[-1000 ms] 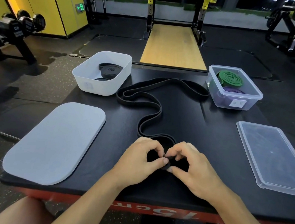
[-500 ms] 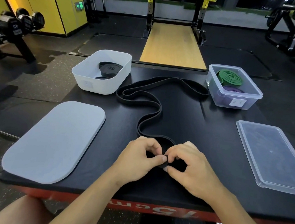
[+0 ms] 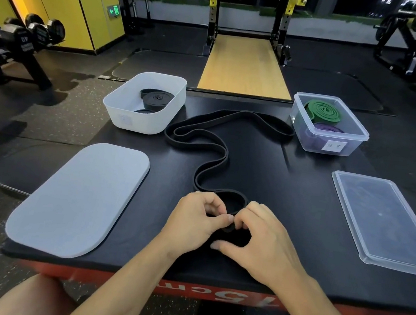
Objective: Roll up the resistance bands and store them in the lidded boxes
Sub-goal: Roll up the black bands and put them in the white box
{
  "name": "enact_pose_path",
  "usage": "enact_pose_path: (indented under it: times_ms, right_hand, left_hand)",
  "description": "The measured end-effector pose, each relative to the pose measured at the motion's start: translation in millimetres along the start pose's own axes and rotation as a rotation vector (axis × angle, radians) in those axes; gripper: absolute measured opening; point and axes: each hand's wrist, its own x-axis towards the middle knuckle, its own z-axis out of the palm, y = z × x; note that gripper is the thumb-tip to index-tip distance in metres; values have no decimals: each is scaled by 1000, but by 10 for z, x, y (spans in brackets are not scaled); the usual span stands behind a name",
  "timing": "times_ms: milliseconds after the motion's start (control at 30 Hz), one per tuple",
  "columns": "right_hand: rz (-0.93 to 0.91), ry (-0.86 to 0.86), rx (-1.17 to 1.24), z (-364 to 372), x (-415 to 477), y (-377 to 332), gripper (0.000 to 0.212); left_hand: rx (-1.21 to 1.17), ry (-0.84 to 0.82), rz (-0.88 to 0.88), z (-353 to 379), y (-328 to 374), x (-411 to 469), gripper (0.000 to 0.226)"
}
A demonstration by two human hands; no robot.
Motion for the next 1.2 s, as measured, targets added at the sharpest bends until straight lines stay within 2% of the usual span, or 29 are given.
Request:
enact_pose_path:
  times_ms: [167,333,433,600,800,967,1100,1200]
  right_hand:
    - [137,157,-21,150,22,-126,50]
    - [164,192,13,117,-4,-123,25]
    - [173,181,165,79,5,-101,16]
    - [158,111,404,-14,40,0,26]
    - [98,-22,572,-118,38,115,39]
    - [56,-6,540,-133,26,94,41]
    - [48,4,501,-128,19,83,43]
    - [129,-12,511,-109,9,45,47]
  left_hand:
    - [-21,-26,-20,-20,60,-8,16]
    - [-40,7,-54,-23,92,-4,18]
    - [-50,6,-59,-24,90,15,22]
    - [-88,-88,-53,-59,86,10,26]
    - [-146,-237,-49,-162,104,32,33]
    - [-133,-288,-46,-216,110,50,25]
    - [-81,-307,-16,-203,100,57,28]
    - [-78,-239,-21,-179,71,58,27]
